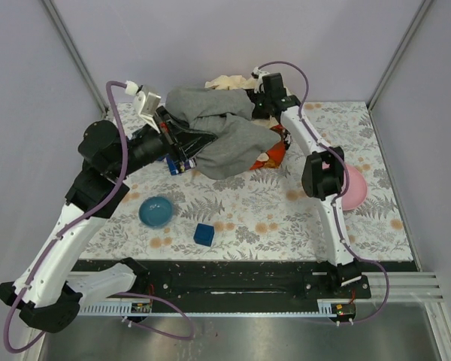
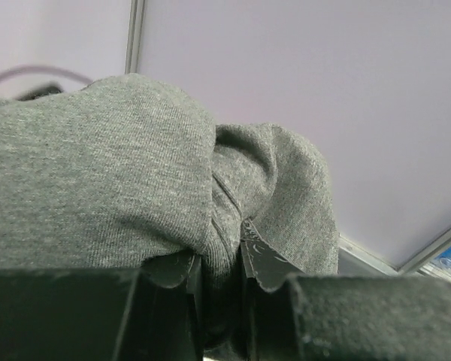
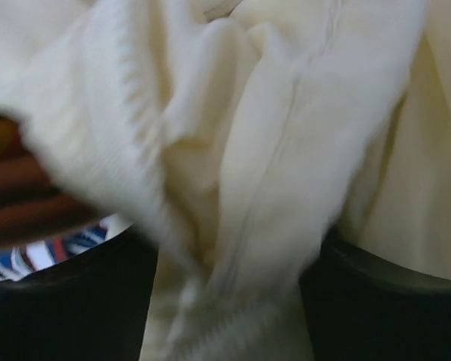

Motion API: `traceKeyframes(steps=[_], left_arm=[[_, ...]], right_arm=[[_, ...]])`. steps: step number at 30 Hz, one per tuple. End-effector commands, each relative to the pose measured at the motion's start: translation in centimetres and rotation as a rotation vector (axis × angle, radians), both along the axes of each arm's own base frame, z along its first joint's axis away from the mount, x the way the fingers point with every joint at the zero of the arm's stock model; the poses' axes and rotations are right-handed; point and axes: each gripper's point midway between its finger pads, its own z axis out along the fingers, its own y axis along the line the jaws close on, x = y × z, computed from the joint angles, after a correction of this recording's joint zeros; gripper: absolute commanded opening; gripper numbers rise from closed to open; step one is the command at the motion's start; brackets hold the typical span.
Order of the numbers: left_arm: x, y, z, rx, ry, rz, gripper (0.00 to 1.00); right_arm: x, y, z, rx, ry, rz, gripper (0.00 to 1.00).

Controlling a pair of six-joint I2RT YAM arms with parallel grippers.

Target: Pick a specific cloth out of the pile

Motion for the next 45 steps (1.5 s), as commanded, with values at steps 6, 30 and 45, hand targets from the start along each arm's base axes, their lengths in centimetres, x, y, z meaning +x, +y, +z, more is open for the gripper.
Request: traceKeyframes(steps=[6, 30, 45], left_arm=[[0.4, 0.2, -0.6, -0.034, 0.047, 0.025, 0.0], [-2.2, -13.0, -24.3, 0.115, 0.681, -0.201, 0.0], [1.5, -13.5, -36.5, 0.434, 0.926, 0.071, 0.99]], right_arm=[[-9.1, -2.6, 16.1, -0.029, -0.137, 0.163, 1.0], [-25.8, -23.6, 16.3, -0.057, -0.446, -0.802, 0.99], [-32.5, -25.7, 7.8, 0.007, -0.295, -0.9, 0.99]])
